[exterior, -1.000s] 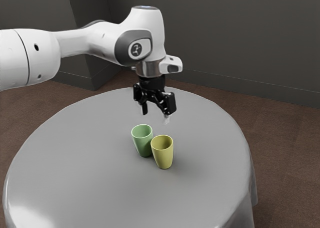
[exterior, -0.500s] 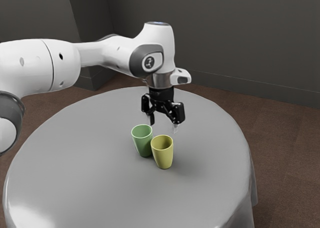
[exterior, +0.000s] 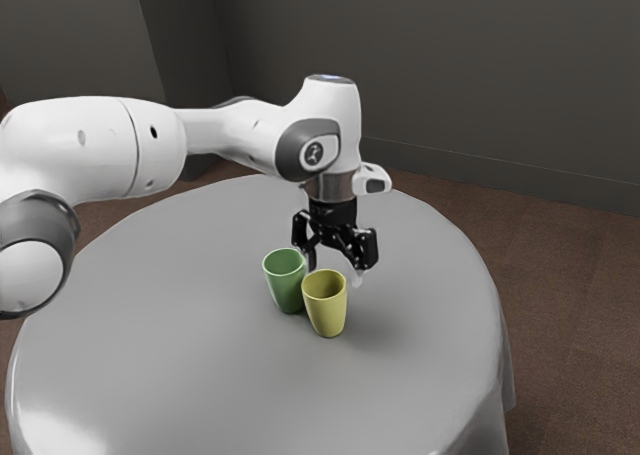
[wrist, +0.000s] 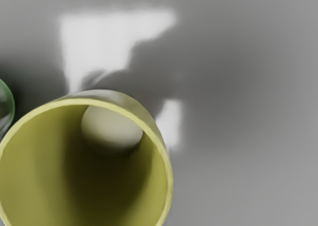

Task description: Place the right cup onto the left cup

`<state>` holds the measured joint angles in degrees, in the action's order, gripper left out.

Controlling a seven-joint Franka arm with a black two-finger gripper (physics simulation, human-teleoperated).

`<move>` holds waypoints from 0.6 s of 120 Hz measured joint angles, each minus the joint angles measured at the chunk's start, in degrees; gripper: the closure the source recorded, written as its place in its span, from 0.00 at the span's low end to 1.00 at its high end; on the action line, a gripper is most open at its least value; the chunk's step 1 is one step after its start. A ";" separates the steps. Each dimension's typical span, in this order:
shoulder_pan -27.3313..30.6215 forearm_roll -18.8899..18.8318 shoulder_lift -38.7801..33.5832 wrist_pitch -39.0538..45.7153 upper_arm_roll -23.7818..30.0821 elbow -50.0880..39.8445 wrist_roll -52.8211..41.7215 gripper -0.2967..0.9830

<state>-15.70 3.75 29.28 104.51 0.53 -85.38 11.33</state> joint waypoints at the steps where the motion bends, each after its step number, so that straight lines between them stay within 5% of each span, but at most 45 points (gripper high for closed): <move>1: -0.04 0.00 0.08 0.05 0.00 -0.01 0.02 0.23; 72: -0.29 0.03 4.06 3.19 0.25 -0.16 0.92 0.23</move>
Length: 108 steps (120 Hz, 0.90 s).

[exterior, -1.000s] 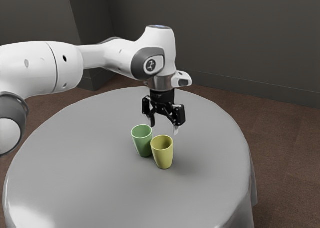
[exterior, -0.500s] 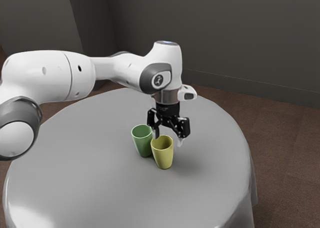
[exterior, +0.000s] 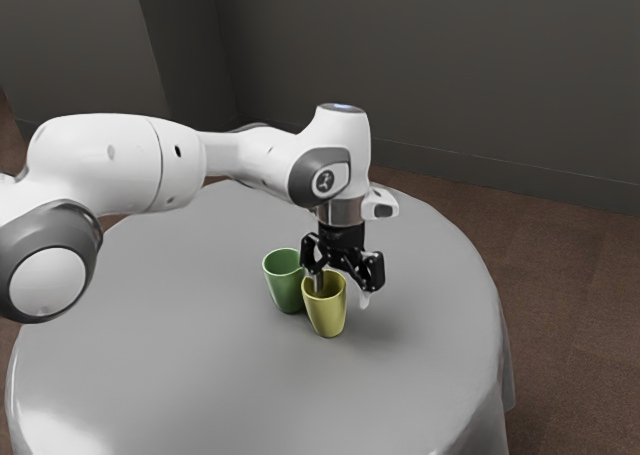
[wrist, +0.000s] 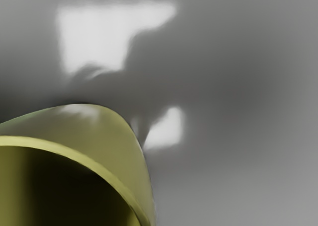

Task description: Place the right cup onto the left cup

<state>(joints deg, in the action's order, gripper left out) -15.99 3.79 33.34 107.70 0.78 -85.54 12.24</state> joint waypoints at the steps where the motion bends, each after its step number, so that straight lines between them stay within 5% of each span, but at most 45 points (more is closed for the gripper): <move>1: 0.00 0.00 0.05 0.03 0.00 0.00 0.01 0.23; 21: -0.07 0.05 0.59 0.42 0.01 0.01 0.16 0.26; 108: -0.26 -0.18 0.65 0.75 -0.49 0.17 0.28 0.68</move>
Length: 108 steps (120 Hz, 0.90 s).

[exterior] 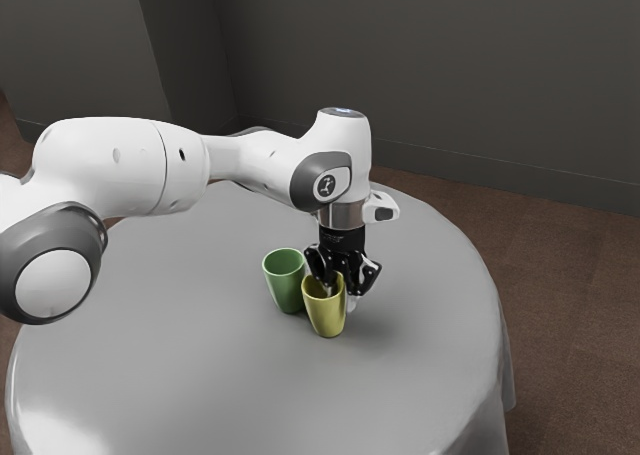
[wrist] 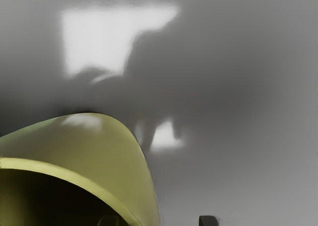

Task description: Place the right cup onto the left cup

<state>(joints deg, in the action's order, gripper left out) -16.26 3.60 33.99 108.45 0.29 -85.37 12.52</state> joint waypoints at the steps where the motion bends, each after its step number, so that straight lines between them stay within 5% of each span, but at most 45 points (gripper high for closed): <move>1: 0.00 0.00 0.00 0.00 0.00 0.00 0.00 0.68; 37: 0.00 -0.10 0.00 0.01 -0.11 0.00 -0.01 0.81; 108: -1.09 -1.20 -4.21 -0.70 -0.22 0.04 -0.10 0.84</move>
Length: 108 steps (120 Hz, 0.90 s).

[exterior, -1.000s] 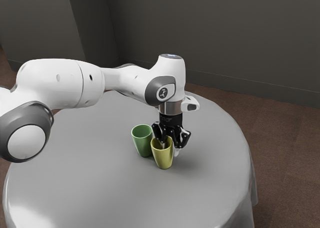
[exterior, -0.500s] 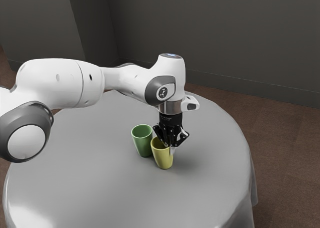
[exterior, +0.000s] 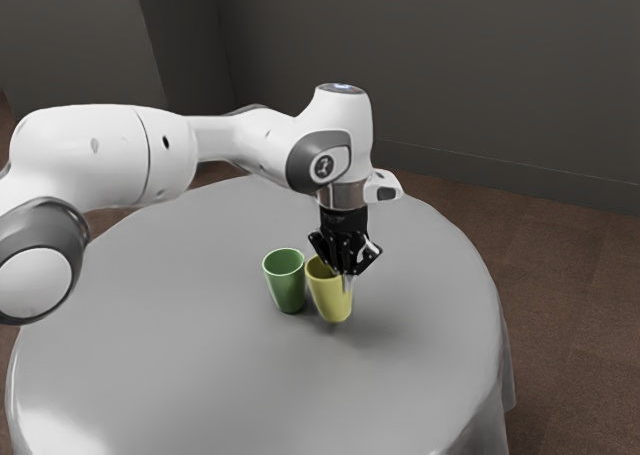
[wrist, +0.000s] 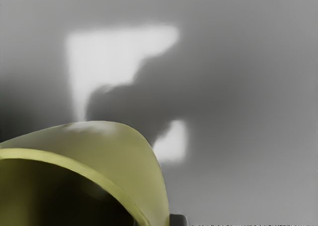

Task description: Place the right cup onto the left cup

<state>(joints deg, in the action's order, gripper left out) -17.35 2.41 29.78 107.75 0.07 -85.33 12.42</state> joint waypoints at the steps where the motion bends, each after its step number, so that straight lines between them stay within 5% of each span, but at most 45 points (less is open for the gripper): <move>1: 0.01 -0.03 -0.13 -0.02 0.00 -0.02 0.00 0.84; 108: 3.64 -0.47 -11.72 -4.33 0.83 -4.14 -0.69 0.84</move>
<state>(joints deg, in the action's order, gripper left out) -13.71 1.94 18.06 103.42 0.90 -89.48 11.73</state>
